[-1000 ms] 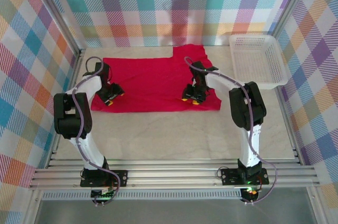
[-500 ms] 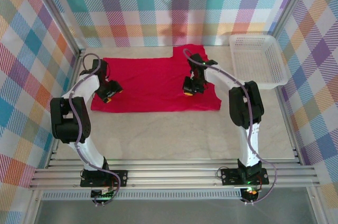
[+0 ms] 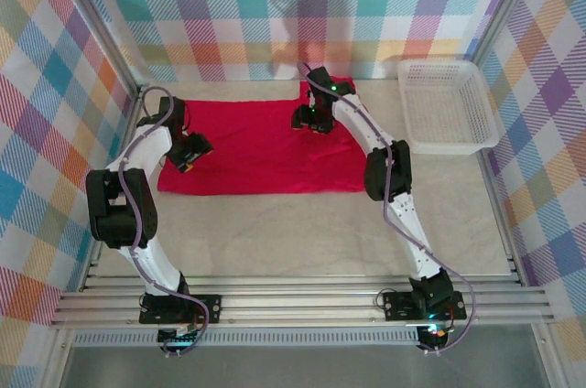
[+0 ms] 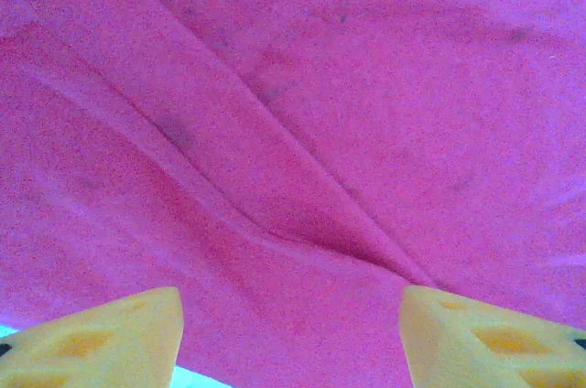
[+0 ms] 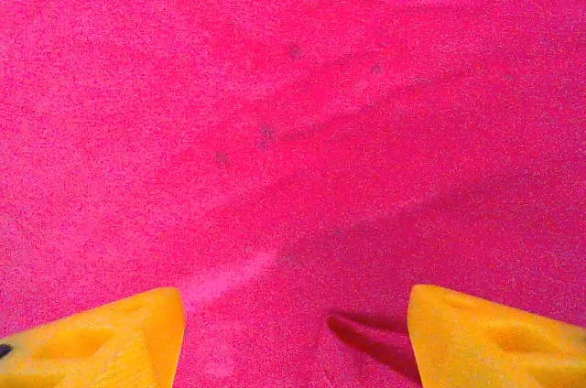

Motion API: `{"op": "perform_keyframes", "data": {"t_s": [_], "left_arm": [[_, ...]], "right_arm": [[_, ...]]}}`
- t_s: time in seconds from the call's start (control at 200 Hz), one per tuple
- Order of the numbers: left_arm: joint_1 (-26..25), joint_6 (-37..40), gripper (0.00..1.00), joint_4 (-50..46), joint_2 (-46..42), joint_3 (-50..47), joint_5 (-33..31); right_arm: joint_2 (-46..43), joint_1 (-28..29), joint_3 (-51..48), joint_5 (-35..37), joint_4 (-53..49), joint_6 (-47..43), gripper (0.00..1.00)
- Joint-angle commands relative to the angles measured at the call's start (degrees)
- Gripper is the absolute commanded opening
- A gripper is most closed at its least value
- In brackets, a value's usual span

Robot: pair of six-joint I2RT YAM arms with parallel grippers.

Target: Fold the inside-out t-shirt

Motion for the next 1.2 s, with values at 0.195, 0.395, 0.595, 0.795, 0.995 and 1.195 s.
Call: {"op": "perform_keyframes", "data": {"t_s": [0.195, 0.395, 0.595, 0.795, 0.995, 1.195], "left_arm": [[-3.2, 0.2, 0.64, -0.5, 0.2, 2.7, 0.7], [-4.4, -0.4, 0.64, 0.7, 1.3, 1.8, 1.0], [-4.8, -0.5, 0.64, 1.3, 1.6, 0.9, 0.6], [-4.9, -0.1, 0.64, 1.4, 1.8, -0.2, 0.3], [-4.8, 0.6, 0.64, 0.6, 1.8, 0.3, 0.0], [-4.8, 1.8, 0.64, -0.7, 1.6, 0.5, -1.3]], "right_arm": [[-29.3, -0.5, -37.7, 2.5, 7.7, -2.0, 0.69], [-36.4, -3.5, -54.5, 1.3, 17.1, -2.1, 0.74], [-32.5, -4.0, -55.0, 0.2, 20.2, -1.8, 0.75], [-27.3, -4.2, -50.9, 1.1, 20.3, -1.1, 0.75], [-21.5, -4.3, -43.7, 2.3, 18.8, -0.1, 0.75], [-16.7, -4.4, -33.9, 2.2, 15.8, 0.3, 0.75]]}}
